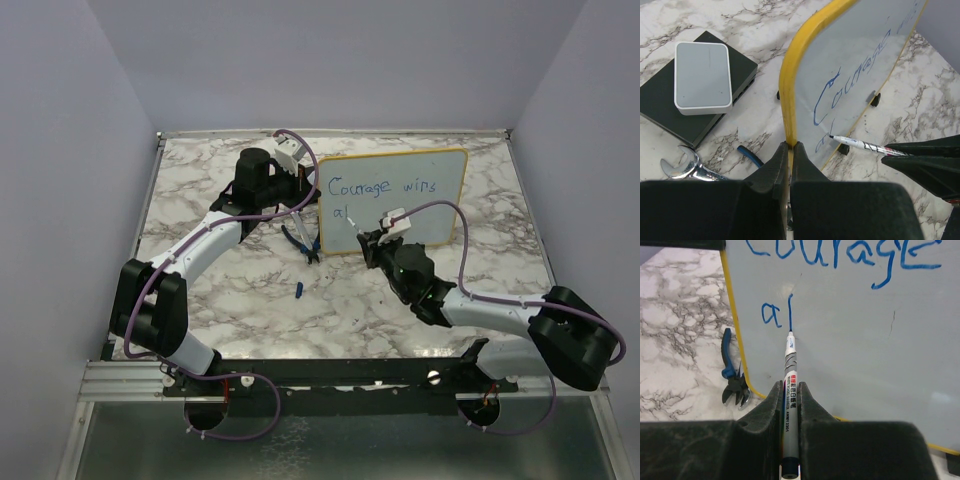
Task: Write a sentence on the whiteboard
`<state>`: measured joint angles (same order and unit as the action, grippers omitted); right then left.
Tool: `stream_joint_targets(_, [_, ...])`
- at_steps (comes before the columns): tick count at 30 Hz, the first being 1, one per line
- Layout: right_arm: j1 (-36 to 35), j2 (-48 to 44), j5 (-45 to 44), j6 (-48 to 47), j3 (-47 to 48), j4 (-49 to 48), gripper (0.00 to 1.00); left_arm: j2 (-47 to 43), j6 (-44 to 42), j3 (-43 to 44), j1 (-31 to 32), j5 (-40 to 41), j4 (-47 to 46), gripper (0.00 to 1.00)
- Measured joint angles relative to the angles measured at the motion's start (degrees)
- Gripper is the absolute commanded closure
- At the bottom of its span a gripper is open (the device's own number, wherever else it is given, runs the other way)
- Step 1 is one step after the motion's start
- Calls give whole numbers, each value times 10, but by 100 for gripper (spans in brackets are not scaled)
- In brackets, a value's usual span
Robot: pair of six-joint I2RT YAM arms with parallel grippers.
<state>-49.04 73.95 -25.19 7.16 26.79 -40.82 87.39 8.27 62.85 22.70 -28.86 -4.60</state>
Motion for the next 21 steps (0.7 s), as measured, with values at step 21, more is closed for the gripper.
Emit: stream_joint_targets(21, [0, -45, 5, 2, -11, 13, 99, 0, 0, 0, 0, 0, 0, 100])
